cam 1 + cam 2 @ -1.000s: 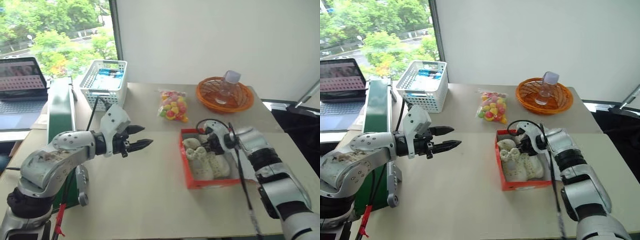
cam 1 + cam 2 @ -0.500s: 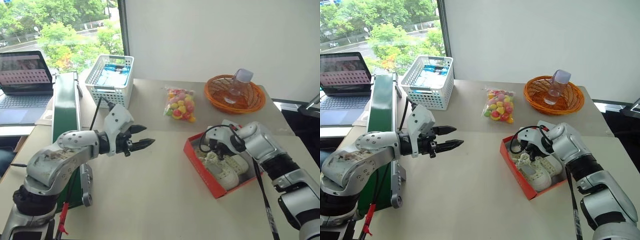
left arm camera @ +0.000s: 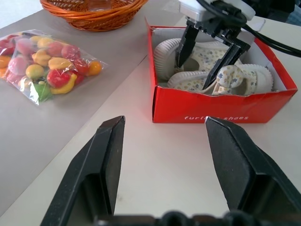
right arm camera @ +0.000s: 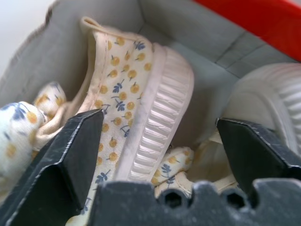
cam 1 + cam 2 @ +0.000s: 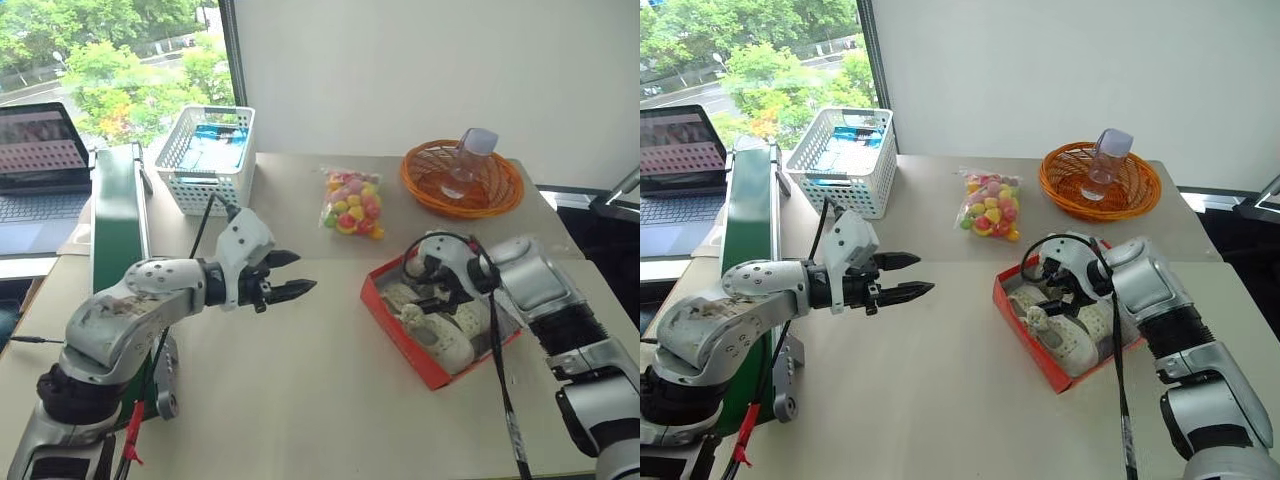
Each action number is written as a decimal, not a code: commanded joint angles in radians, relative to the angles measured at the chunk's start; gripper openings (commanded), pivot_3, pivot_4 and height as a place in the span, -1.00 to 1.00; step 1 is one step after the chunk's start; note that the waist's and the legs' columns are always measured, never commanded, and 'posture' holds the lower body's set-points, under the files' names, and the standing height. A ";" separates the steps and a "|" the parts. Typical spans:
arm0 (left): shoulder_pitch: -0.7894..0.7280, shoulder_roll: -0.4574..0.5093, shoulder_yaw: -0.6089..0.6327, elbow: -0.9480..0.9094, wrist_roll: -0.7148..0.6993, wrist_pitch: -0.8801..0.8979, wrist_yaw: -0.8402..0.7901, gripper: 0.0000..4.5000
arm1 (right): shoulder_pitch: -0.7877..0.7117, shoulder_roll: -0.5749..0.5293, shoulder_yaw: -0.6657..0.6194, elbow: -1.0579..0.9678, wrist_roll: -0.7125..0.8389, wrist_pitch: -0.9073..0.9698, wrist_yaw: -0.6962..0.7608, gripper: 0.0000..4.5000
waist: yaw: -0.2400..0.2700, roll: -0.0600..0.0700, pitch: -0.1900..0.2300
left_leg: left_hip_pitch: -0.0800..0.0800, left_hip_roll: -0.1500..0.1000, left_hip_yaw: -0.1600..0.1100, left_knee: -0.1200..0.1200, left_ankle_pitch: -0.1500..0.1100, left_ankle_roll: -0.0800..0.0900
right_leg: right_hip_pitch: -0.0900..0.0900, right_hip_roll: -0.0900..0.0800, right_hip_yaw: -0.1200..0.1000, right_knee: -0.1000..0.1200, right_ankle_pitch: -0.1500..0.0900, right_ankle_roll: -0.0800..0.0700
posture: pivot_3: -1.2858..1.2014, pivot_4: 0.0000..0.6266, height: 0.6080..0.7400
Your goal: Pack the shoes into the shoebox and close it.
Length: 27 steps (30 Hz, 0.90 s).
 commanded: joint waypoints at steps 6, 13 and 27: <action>-0.050 0.004 -0.055 0.013 0.025 -0.037 -0.078 0.28 | -0.072 -0.093 -0.162 -0.161 0.080 0.168 -0.065 0.96 | 0.000 0.000 0.003 | -0.002 0.000 -0.001 0.000 0.000 0.000 | -0.001 0.000 0.000 0.000 0.000 0.001 | 0.03 -0.52 1.00; -0.112 -0.019 -0.121 0.093 0.058 -0.088 -0.176 0.28 | -0.038 -0.210 -0.343 -0.367 0.255 0.426 -0.054 0.96 | 0.008 0.001 0.004 | -0.002 0.000 -0.001 0.000 0.000 0.000 | -0.001 0.000 0.000 -0.001 -0.001 0.001 | 0.03 -0.52 1.00; -0.261 -0.130 -0.260 0.307 0.172 -0.250 -0.383 0.28 | 0.578 -0.303 -1.022 -0.818 0.444 0.874 -0.144 -0.12 | 0.013 0.000 0.004 | -0.004 -0.002 -0.003 0.003 -0.001 0.002 | 0.000 0.000 0.000 -0.001 -0.001 0.003 | 0.03 -0.52 1.00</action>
